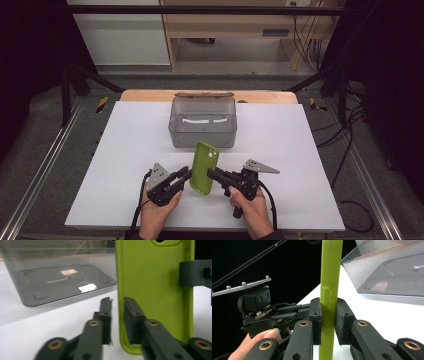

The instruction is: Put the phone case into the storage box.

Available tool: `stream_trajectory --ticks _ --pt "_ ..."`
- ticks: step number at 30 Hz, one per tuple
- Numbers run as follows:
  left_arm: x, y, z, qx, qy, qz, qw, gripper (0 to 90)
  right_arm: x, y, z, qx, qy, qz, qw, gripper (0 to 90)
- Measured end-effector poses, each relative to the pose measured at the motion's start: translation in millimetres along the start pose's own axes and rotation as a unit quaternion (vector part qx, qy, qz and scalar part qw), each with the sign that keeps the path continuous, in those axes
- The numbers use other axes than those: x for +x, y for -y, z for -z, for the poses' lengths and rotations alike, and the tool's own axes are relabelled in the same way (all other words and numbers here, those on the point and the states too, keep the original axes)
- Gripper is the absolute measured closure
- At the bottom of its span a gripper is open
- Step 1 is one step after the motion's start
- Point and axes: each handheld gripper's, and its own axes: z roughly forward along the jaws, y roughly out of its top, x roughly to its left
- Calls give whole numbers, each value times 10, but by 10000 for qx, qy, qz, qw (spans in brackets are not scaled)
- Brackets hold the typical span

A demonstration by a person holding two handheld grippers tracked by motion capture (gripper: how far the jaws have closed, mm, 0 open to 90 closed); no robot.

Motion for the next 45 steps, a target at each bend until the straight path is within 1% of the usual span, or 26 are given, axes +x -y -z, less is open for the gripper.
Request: stream_trajectory --ticks 3,6,7,9,12,15,18,19,22,25,26,28,29,30,34,39,41,43,45 --pt "27 -6 7 -42 -9 59 10000 641 -27 -7 20 -38 55 -28 10000 772" --pt "52 -12 15 -101 -21 111 9999 596 -42 -13 37 -56 100 -41 9999 772" --pt "61 -14 21 -116 -47 98 9999 589 -46 -14 42 -51 109 -49 9999 771" --pt "77 -20 39 -144 -214 9 9997 571 -53 -15 46 -80 124 -46 9999 772" --pt "92 -23 44 -146 -322 -33 9994 511 -60 -16 55 -85 149 -53 9998 771" --pt "119 -21 43 -128 -356 44 9993 436 -68 -18 60 -92 160 -45 9998 771" --pt "160 -20 49 -112 -459 55 9989 386 -73 -21 64 -96 169 -71 9998 771" --pt "178 -20 52 -118 -493 78 9987 376 -71 -22 64 -104 162 -96 9998 771" --pt "244 -30 82 -161 -599 133 9980 332 -77 -26 72 -99 177 -75 9998 771" --pt "317 -46 108 -141 -693 210 9973 263 -84 -30 79 -109 190 -86 9997 771" --pt "340 -46 117 -135 -735 216 9970 249 -88 -31 81 -112 194 -76 9997 771" --pt "389 -45 127 -40 -816 196 9965 216 -91 -31 79 -142 198 -96 9997 771" --pt "409 -43 139 -11 -890 149 9959 201 -92 -31 78 -149 201 -93 9996 771" --pt "428 -41 153 -29 -952 111 9954 193 -91 -31 77 -154 200 -93 9996 771" --pt "490 -50 226 -48 -1080 51 9941 161 -96 -36 89 -149 216 -88 9996 771" --pt "579 -42 322 -109 -1180 33 9930 120 -114 -47 113 -194 231 -71 9995 771" --pt "612 -48 369 -210 -1318 -1 9911 106 -119 -55 128 -199 237 -97 9995 771" --pt "650 -52 414 -308 -1360 13 9902 92 -127 -64 141 -236 233 -88 9994 771" --pt "690 -38 470 -312 -1344 8 9904 76 -128 -71 162 -253 236 -136 9993 771"
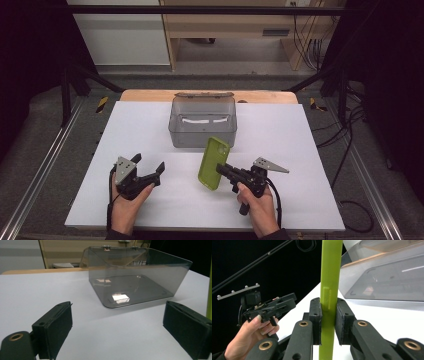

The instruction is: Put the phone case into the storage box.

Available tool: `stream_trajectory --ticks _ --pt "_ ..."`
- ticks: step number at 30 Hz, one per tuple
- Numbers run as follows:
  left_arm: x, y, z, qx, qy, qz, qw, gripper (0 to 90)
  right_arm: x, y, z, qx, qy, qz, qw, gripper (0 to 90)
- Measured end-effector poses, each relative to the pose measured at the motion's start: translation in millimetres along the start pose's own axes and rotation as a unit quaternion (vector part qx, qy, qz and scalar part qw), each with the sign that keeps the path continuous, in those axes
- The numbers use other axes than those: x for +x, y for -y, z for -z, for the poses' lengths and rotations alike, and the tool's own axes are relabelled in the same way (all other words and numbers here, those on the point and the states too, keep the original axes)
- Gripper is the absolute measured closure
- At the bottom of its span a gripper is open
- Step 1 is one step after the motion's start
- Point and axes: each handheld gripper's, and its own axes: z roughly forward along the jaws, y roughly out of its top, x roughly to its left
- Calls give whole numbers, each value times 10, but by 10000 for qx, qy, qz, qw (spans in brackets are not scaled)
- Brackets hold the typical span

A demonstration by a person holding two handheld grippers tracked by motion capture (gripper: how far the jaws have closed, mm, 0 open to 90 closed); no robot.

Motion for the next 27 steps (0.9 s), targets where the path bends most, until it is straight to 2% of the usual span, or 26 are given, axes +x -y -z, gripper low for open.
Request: stream_trajectory --ticks 2,6,11,13,15,18,22,27 --pt "57 24 66 -59 1 -8 10000 65 -12 -8 13 -16 32 2 10000 771" --pt "193 17 231 -297 -98 143 9994 58 -23 -21 28 -48 28 3 10000 771" --pt "375 44 376 -408 -97 135 9990 49 -45 -31 45 -23 66 22 10000 771" --pt "430 41 411 -519 -145 277 9982 49 -54 -33 52 -20 95 15 10000 771" --pt "472 44 420 -566 -147 268 9979 49 -59 -35 58 -23 104 -2 9999 771" --pt "512 60 407 -512 -157 287 9982 48 -69 -50 79 -34 111 3 9999 771" --pt "561 62 427 -599 -196 319 9975 49 -101 -85 118 8 188 19 9998 772" --pt "594 75 405 -548 -242 314 9977 49 -148 -135 181 -45 240 -3 9997 771"
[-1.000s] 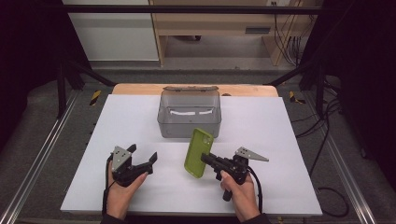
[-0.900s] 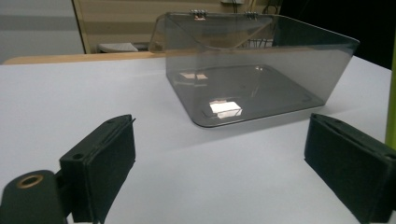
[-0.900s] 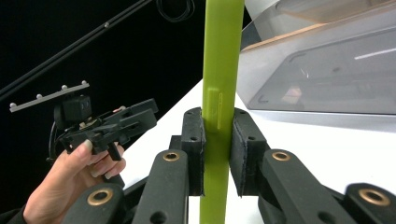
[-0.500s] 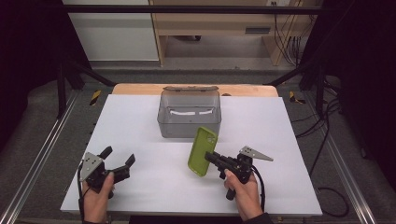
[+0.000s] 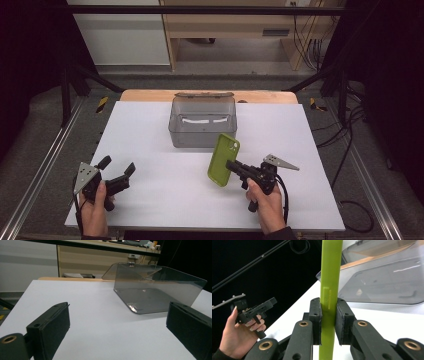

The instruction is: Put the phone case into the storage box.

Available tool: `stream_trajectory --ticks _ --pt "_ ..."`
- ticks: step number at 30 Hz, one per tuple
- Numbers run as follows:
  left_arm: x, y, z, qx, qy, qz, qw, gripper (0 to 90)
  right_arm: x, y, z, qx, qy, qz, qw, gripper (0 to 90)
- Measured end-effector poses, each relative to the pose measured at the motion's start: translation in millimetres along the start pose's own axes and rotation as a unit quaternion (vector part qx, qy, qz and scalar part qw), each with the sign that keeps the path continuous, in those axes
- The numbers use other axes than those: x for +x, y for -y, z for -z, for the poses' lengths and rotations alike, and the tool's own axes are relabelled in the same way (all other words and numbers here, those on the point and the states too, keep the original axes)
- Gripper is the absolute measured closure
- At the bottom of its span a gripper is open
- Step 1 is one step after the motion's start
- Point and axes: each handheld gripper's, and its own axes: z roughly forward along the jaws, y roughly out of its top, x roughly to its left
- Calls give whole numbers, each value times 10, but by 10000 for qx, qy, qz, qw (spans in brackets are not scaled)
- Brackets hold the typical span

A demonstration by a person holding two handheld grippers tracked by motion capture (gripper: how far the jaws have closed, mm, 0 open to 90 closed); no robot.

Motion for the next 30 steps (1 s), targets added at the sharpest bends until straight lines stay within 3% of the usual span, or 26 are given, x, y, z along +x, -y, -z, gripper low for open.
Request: stream_trajectory --ticks 12,17,20,24,30 --pt "-65 22 -57 113 125 -294 9994 49 -93 -126 196 -280 233 -36 9993 771" --pt "-82 28 -55 158 77 -529 9984 50 -108 -192 265 -403 355 -76 9985 772" --pt "-96 30 -61 164 108 -567 9982 48 -95 -243 294 -439 409 27 9982 771" --pt "-136 35 -92 232 134 -757 9968 47 -91 -346 297 -451 533 72 9975 771" --pt "-155 48 -109 298 182 -749 9966 41 -63 -630 317 -433 784 174 9958 772"
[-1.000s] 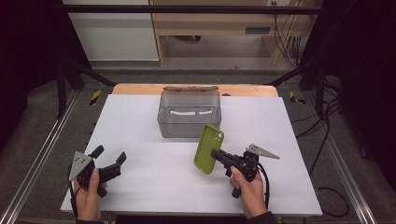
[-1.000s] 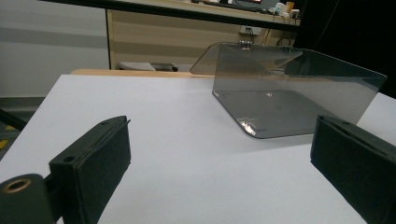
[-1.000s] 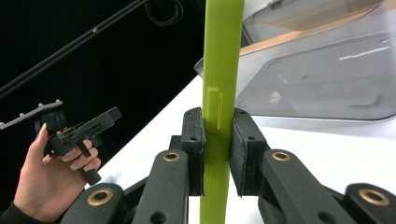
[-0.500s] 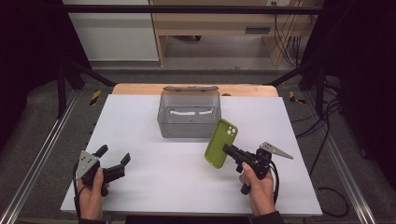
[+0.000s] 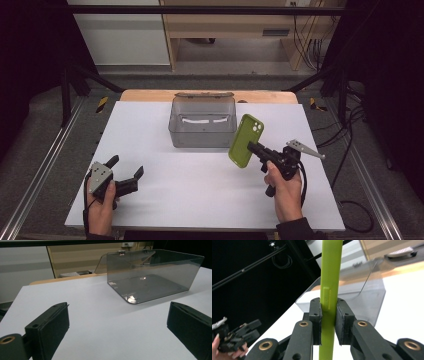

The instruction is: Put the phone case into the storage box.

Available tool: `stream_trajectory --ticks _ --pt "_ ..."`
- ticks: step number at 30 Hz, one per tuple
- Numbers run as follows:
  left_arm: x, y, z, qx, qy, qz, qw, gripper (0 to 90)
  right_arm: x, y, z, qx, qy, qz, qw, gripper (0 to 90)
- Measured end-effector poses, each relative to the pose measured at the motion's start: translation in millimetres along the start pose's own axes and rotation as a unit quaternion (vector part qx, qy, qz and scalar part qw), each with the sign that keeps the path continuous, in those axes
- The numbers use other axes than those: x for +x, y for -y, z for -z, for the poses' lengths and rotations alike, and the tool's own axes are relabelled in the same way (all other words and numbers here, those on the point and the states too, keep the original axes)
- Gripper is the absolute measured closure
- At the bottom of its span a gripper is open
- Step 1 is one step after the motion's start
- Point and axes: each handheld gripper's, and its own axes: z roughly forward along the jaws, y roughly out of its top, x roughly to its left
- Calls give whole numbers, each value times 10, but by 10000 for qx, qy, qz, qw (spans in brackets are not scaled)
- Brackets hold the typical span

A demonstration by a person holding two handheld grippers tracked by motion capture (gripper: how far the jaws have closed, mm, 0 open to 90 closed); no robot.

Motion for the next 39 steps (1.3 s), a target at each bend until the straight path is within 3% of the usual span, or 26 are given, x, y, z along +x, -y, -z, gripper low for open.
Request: stream_trajectory --ticks 9,15,24,30,39 --pt "20 5 8 -47 -38 55 10000 41 50 -496 -40 10 318 373 9988 772" --pt "23 4 18 -79 15 102 9999 41 57 -734 -176 133 403 346 9985 771" --pt "4 12 19 -80 36 79 9999 41 205 -934 -439 315 441 582 9968 771" --pt "12 7 12 -91 16 121 9999 41 225 -1026 -636 350 412 364 9979 771" --pt "-11 6 -18 -71 86 116 9999 41 259 -1106 -879 493 718 535 9948 772"
